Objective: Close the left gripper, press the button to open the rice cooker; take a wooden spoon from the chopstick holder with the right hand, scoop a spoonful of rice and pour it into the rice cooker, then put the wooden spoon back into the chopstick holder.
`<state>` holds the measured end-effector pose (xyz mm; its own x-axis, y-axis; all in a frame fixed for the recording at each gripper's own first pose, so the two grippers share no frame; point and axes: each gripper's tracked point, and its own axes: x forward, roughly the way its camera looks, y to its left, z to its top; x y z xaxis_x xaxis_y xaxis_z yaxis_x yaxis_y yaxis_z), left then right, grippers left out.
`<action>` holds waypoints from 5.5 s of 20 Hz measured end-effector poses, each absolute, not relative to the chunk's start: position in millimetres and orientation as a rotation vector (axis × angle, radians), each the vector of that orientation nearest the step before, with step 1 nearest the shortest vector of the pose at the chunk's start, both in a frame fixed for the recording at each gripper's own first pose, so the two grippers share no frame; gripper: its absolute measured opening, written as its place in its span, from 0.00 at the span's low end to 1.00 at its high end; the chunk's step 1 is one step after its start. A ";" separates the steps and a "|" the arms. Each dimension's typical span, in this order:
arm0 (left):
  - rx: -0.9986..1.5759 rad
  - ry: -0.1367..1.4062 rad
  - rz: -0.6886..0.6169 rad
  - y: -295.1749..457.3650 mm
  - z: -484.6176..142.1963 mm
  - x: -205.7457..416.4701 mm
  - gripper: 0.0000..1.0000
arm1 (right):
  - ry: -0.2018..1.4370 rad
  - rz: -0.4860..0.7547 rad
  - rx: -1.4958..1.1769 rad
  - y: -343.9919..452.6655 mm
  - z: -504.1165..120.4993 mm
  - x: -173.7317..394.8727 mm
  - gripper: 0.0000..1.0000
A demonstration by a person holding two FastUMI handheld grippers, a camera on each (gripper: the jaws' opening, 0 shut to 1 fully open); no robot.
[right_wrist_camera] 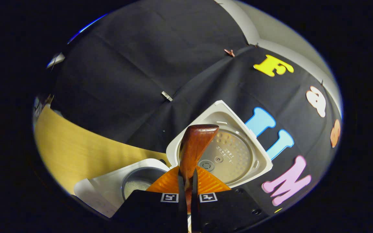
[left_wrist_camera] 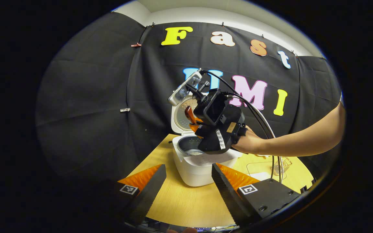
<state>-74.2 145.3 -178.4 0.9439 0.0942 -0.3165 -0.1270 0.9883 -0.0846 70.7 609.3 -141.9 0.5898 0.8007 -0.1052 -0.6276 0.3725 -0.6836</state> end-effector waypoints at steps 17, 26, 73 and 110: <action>-0.081 0.337 0.100 128.8 -178.4 -76.4 0.97 | 0.299 0.855 0.118 546.3 -119.5 113.7 0.08; -0.062 0.298 0.055 96.0 -155.1 -68.2 0.98 | 0.379 0.704 0.610 431.0 -63.8 154.9 0.09; 0.046 0.293 -0.017 -8.0 -96.6 -30.3 0.97 | 0.712 0.105 0.445 28.0 -368.2 167.7 0.23; 0.058 0.073 0.133 147.5 -10.0 388.6 0.94 | 0.527 -0.260 0.242 -119.6 -209.2 -107.0 0.99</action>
<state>388.6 147.5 -10.0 0.9885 0.1342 -0.0689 -0.1300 0.9895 0.0627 -107.0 -119.6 -209.2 0.8329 -0.1815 -0.5228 0.3047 0.9390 0.1595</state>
